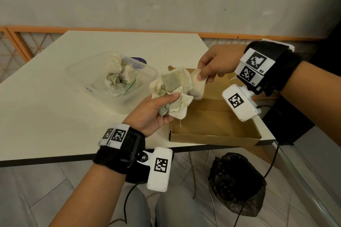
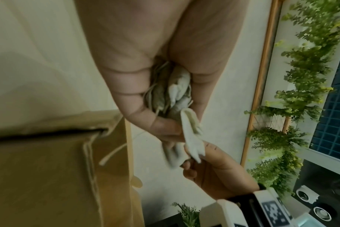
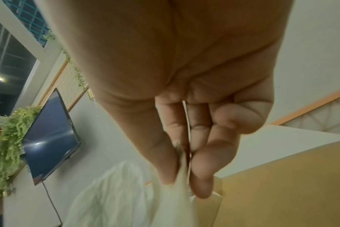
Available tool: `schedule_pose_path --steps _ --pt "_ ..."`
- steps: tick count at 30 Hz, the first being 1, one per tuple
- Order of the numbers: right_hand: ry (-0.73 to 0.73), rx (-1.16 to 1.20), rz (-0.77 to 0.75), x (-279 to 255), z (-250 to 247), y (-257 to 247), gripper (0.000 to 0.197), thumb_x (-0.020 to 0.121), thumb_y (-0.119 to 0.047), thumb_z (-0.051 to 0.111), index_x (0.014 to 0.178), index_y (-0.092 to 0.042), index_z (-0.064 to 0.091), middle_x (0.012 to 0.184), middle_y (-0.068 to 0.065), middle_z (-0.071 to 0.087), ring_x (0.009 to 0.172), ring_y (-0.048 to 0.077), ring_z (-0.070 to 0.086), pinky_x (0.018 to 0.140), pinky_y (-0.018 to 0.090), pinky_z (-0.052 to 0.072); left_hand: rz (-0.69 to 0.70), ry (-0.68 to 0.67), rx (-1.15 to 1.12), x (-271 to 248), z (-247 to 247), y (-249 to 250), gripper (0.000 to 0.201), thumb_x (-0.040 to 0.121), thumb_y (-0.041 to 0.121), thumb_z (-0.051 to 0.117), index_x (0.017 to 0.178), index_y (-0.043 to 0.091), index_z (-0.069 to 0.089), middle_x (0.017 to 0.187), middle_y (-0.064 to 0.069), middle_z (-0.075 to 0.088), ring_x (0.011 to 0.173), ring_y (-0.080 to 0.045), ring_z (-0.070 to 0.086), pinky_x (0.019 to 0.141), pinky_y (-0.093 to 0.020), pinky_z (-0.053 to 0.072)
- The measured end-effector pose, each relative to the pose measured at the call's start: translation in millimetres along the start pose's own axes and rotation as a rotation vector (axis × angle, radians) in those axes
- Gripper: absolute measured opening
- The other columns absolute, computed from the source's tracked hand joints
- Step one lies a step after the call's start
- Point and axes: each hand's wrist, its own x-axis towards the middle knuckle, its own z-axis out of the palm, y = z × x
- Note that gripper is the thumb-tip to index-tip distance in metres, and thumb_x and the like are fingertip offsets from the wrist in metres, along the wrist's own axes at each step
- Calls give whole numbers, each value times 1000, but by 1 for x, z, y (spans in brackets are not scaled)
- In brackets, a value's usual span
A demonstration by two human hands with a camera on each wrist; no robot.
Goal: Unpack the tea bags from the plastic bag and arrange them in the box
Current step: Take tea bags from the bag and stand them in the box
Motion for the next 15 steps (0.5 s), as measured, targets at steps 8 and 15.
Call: schedule_pose_path --steps 8,15 --pt "-5 -17 41 -10 2 23 12 78 -15 71 86 -6 69 63 -3 66 54 3 57 53 19 36 131 135 -202 7 8 12 9 91 10 55 93 8 64 78 -2 73 68 -8 69 58 -18 55" --pt "-143 -123 -80 -26 13 28 10 78 -24 71 84 -16 71 76 -1 65 67 7 56 79 25 42 107 155 -131 25 18 16 10 92 12 57 98 7 63 90 -5 71 69 -10 67 52 -17 52"
